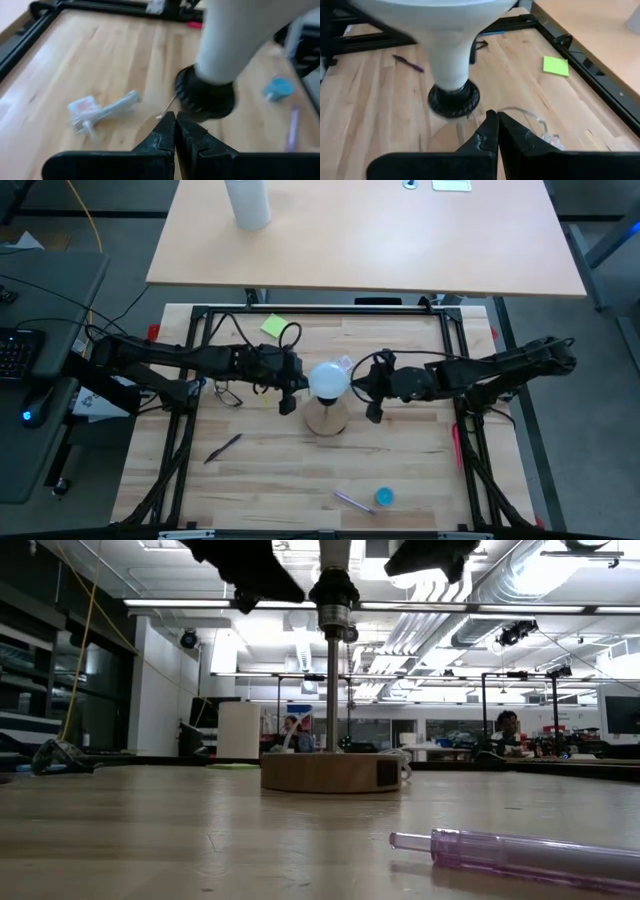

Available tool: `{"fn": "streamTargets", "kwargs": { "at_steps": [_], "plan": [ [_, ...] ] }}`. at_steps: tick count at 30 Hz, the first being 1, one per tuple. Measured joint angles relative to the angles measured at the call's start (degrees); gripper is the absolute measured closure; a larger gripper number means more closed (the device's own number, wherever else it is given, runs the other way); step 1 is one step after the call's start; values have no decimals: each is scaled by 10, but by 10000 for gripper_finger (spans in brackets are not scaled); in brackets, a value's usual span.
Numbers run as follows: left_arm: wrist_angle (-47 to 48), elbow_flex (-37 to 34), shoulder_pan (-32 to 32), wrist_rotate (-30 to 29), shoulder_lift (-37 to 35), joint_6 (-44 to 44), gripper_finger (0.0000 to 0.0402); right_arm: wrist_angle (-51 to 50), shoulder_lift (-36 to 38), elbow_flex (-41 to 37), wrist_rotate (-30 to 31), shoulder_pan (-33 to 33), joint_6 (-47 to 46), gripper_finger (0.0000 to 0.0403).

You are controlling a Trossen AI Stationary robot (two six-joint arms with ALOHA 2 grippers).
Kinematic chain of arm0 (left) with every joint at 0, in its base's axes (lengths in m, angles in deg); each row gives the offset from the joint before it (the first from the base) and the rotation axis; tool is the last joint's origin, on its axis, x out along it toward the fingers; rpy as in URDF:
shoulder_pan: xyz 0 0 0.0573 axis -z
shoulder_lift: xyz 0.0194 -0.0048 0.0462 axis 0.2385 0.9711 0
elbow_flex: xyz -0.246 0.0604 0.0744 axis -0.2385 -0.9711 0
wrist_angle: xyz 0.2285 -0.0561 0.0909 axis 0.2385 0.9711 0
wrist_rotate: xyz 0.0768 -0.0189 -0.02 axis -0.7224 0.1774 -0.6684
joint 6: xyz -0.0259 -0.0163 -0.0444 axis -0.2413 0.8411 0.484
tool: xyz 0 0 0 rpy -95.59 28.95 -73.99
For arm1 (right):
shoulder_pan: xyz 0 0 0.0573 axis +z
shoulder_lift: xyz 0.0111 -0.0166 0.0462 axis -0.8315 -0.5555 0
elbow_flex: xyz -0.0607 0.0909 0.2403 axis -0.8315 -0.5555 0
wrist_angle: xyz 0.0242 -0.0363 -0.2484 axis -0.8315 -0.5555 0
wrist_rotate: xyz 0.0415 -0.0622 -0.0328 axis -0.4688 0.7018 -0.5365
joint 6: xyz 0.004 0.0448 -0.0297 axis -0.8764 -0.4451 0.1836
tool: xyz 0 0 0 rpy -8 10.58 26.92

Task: Screw lightbulb
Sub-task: Remove the lightbulb from the lamp

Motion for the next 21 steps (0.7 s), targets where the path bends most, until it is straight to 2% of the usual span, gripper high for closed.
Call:
{"fn": "streamTargets", "kwargs": {
  "at_steps": [4, 8, 11, 14, 17, 21],
  "plan": [
    [23, 0, 0, -8, 0, -10, 402, -17, 32, 0, -45, 0, -18, 403],
    [-3, 0, 12, -1, 0, -10, 402, 1, 44, 0, -90, 0, -35, 403],
    [-13, 0, 24, 32, 0, -9, 402, 4, 46, 0, -98, 0, -35, 403],
    [3, 0, 42, 43, -2, 27, 399, -1, 46, 0, -99, 0, -35, 398],
    [17, -1, 60, 43, -19, 66, 384, -3, 46, 0, -99, 1, -38, 375],
    [0, 0, 81, 12, -48, 108, 346, -4, 46, 0, -103, 1, -55, 316]
  ]
}}
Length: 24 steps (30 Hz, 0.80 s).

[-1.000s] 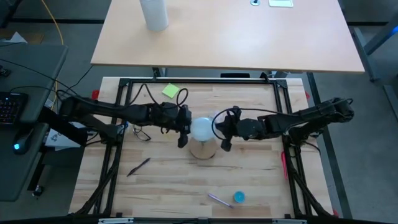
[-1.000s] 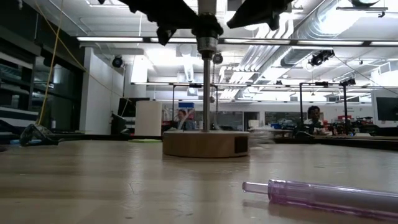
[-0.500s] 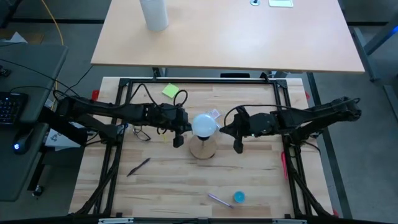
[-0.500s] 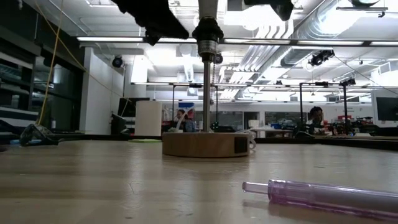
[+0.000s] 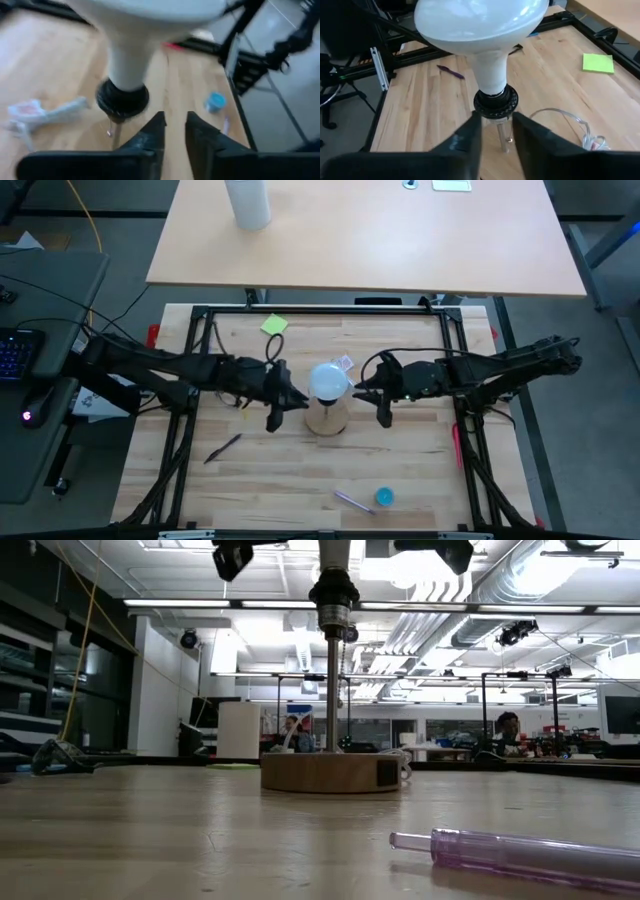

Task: Screw lightbulb
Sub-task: Remove the lightbulb from the lamp

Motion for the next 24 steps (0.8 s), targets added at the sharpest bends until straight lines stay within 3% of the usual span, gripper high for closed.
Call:
{"fn": "streamTargets", "kwargs": {
  "at_steps": [7, 13, 24],
  "plan": [
    [-21, 0, 7, -115, -1, 5, 241, -43, 3, 16, 5, -12, 7, 213],
    [-58, 0, 7, -128, 1, 21, 165, -66, 11, 41, 7, -33, 27, 197],
    [-121, 0, 7, -120, 55, -3, 147, -65, 16, 43, 6, -62, 29, 196]
  ]
}}
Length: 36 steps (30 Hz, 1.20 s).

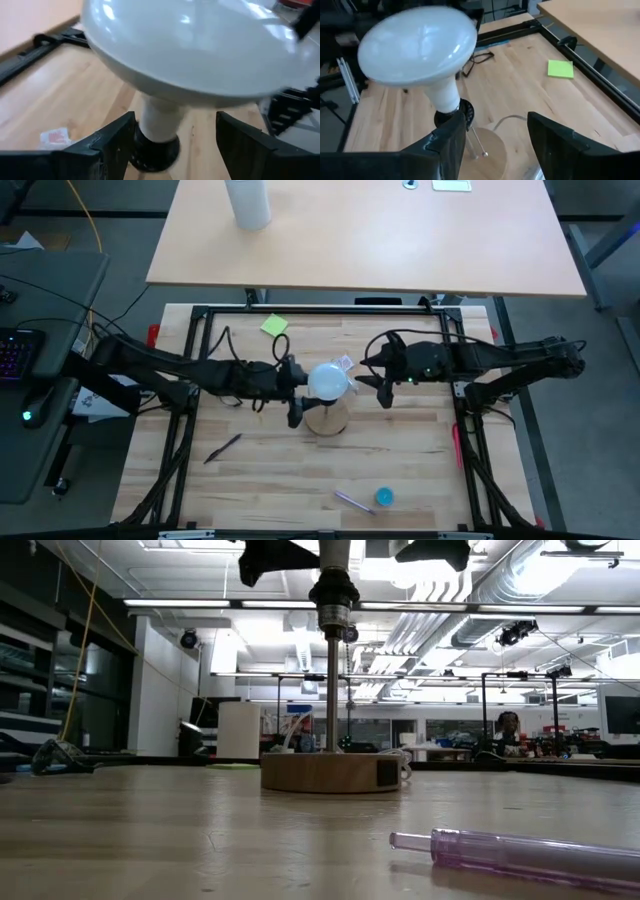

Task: Screw lightbulb
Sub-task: Remove the lightbulb from the lamp

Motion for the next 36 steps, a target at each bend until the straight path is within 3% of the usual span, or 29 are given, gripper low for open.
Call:
{"fn": "streamTargets", "kwargs": {
  "at_steps": [4, 11, 18, 23, 36],
  "plan": [
    [-36, 1, -3, -35, 17, -12, 147, 2, 1, 0, 2, 0, -9, 196],
    [-123, 0, -3, -40, 58, -54, 148, 12, 1, 0, 8, 0, -15, 196],
    [-197, -1, -5, -69, 50, -140, 204, 15, 2, 0, 8, 0, -24, 196],
    [-188, 0, -11, -72, 48, -152, 219, -9, 12, 0, -5, 1, -25, 196],
    [-64, 0, -15, -54, 46, -96, 160, -46, 23, 0, -8, 1, -23, 196]
  ]
}}
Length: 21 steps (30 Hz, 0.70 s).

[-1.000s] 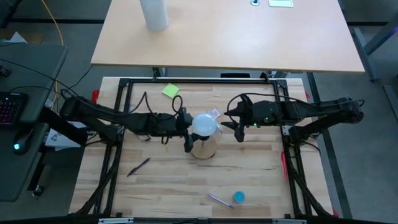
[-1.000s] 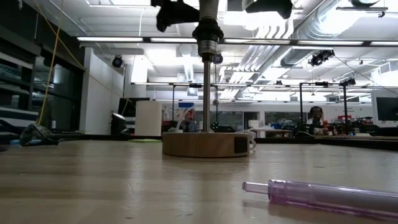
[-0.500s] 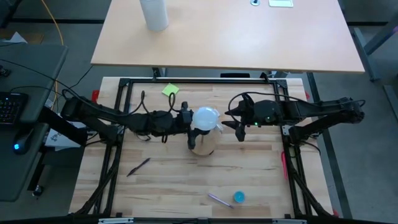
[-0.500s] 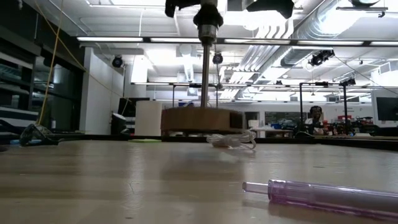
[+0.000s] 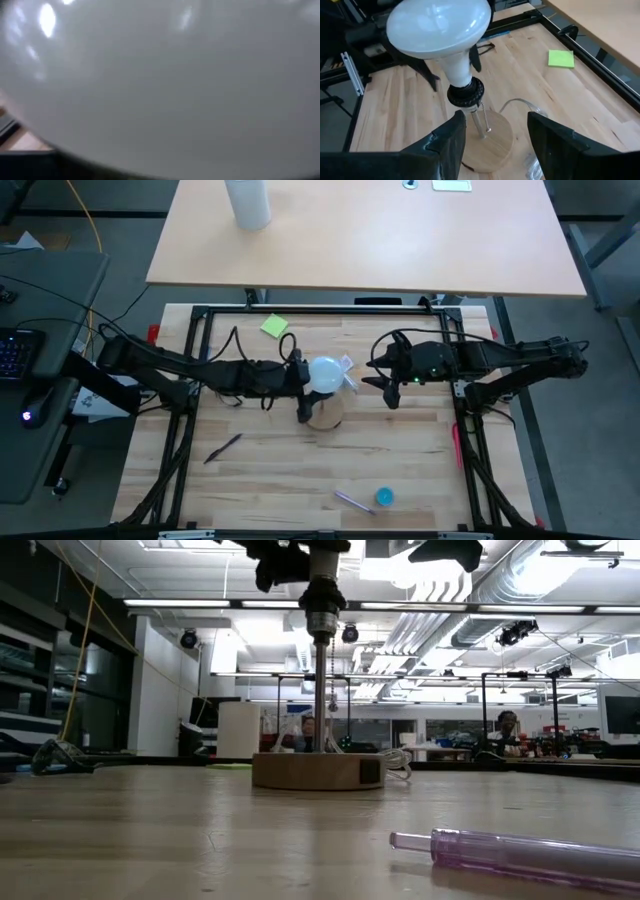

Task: Screw lightbulb
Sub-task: Remove the lightbulb from the lamp

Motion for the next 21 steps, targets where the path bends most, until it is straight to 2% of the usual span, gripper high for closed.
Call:
{"fn": "streamTargets", "kwargs": {
  "at_steps": [4, 6, 11, 15, 17, 19, 21],
  "plan": [
    [21, 0, 0, 58, -22, 4, 157, -1, 0, 0, 0, 0, 5, 196],
    [68, 0, 1, 81, -39, -3, 157, -7, 0, 0, 0, 0, 13, 196],
    [191, 0, 2, 86, -79, -3, 156, -22, 0, 0, 0, 0, 26, 196],
    [222, 0, 0, 68, -108, -21, 156, -18, 0, 0, -9, 0, 25, 197],
    [222, 0, -3, 30, -117, -38, 159, -3, 0, 0, -38, 0, 24, 203],
    [217, 0, -12, -13, -119, -61, 179, 13, -3, 0, -82, 0, 24, 226],
    [214, 0, -33, -27, -109, -81, 225, 11, -12, 0, -112, 10, 14, 276]
  ]
}}
